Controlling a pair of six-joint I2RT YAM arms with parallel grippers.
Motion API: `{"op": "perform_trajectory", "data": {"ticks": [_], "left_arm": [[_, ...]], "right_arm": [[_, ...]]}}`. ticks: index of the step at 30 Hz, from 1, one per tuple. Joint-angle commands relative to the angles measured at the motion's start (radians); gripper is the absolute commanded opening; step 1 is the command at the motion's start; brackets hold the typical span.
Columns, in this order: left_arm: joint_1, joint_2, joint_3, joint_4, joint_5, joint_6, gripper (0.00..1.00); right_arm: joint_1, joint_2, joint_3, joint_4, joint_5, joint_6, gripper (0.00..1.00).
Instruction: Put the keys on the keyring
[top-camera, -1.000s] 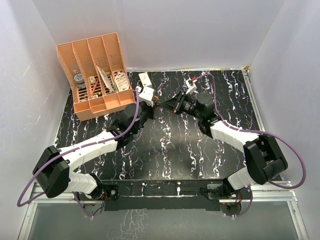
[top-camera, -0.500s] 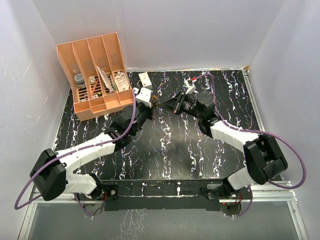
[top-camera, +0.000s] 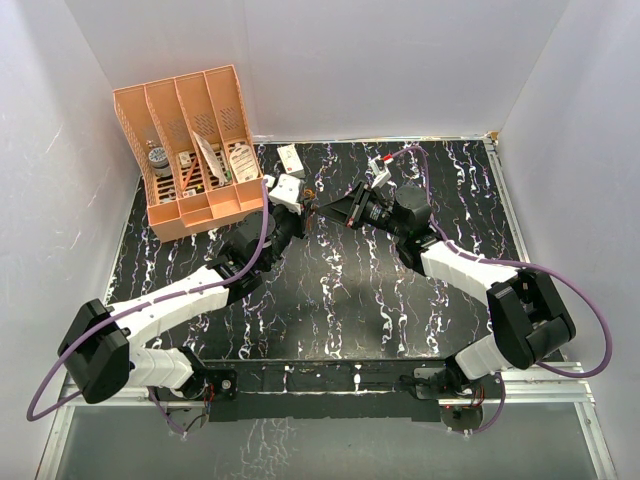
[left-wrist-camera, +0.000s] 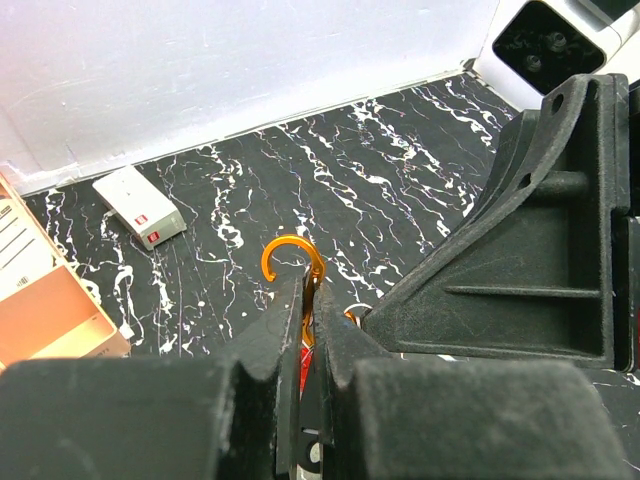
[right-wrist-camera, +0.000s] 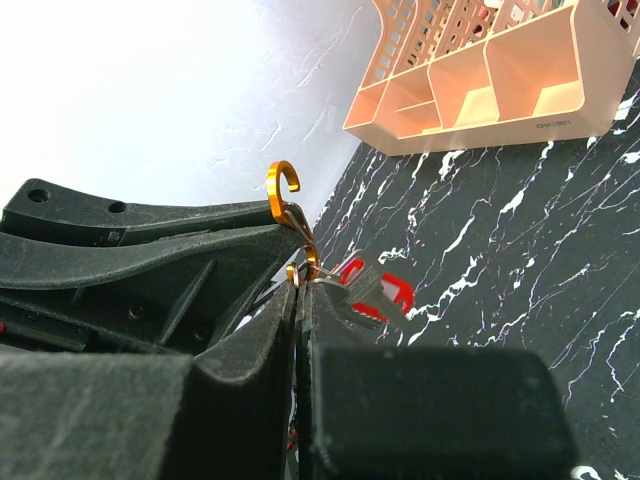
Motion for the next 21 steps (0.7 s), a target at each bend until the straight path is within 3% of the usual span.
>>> {"op": "perform_trajectory", "data": {"ticks": [1,19,21], "left_arm": [[-0.003,-0.047,0.010,0.065,-0.020,-0.006,0.00],[-0.002,-0.050,0.008,0.101,-0.040,-0.019,0.00],[-0.003,-0.050,0.009,0.099,-0.041,-0.019,0.00]], "right_arm": [[-0.007,-0.006,0.012,0.047,-0.004,0.000,0.00],[-0.032,-0.016,0.010,0.040,-0.004,0.002,0.00],[-0.036,-0.019,0.009,0.040,-0.008,0.004,0.09]]}}
